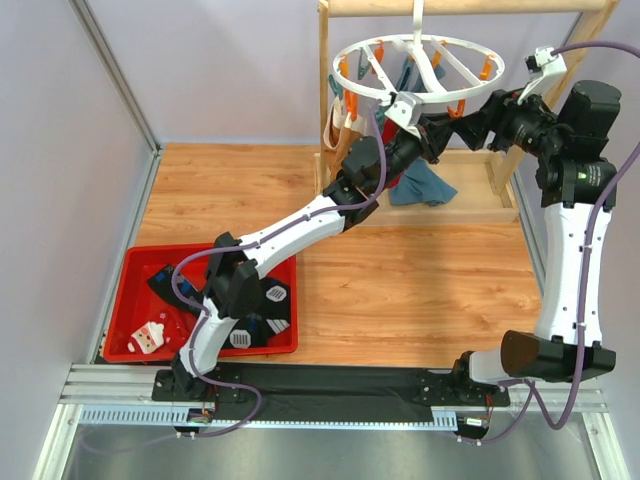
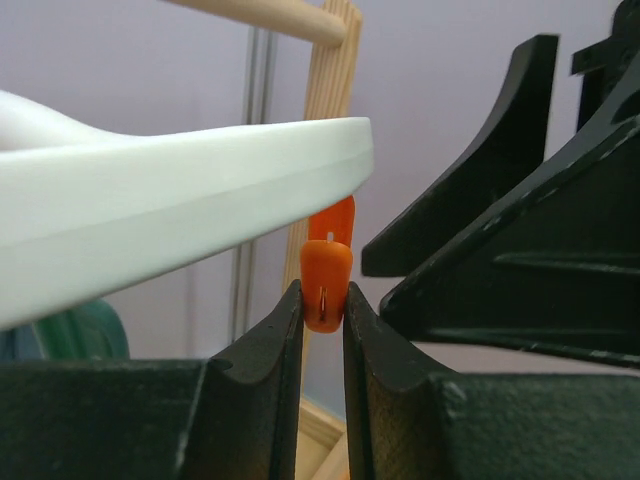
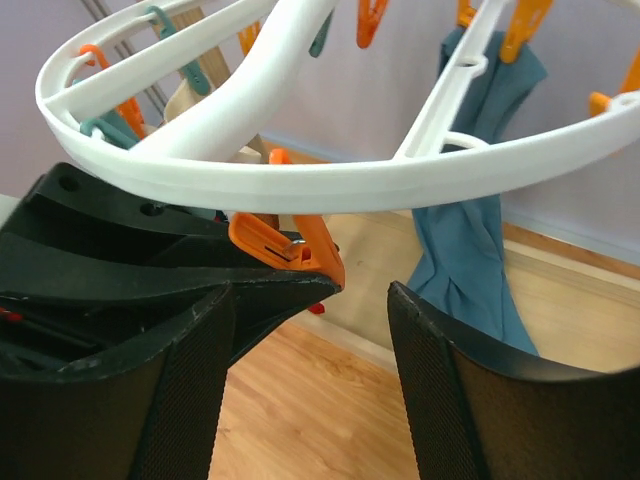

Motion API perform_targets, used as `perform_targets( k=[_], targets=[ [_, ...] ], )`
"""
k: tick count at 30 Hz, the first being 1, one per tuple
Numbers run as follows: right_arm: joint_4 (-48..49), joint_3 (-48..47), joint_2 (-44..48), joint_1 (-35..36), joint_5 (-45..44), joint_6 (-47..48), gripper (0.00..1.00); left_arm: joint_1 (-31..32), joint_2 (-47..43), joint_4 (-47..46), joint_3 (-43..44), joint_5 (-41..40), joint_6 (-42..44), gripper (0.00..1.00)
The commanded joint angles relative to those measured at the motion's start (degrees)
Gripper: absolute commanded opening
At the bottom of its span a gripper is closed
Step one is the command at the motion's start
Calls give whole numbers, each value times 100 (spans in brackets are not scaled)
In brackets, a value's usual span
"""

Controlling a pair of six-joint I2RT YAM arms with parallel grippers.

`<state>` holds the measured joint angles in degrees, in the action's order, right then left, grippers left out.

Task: Clip the socks to the hanger
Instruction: Open the clamp at the hanger.

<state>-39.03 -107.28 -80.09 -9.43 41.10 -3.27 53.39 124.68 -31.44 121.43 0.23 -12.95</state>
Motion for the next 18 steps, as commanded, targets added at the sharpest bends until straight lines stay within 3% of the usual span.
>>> perform_targets(
  k=[1, 5, 18],
  targets=[
    [-219, -354, -102, 213, -154, 309, 64, 5, -374, -64, -23, 126, -76, 8],
    [-193, -451, -182, 371, -313, 309, 69, 5, -480, -64, -163, 127, -67, 7],
    [220, -249, 117, 539, -709, 37, 69, 5, -638, -73, -409, 118, -32, 5]
  ],
)
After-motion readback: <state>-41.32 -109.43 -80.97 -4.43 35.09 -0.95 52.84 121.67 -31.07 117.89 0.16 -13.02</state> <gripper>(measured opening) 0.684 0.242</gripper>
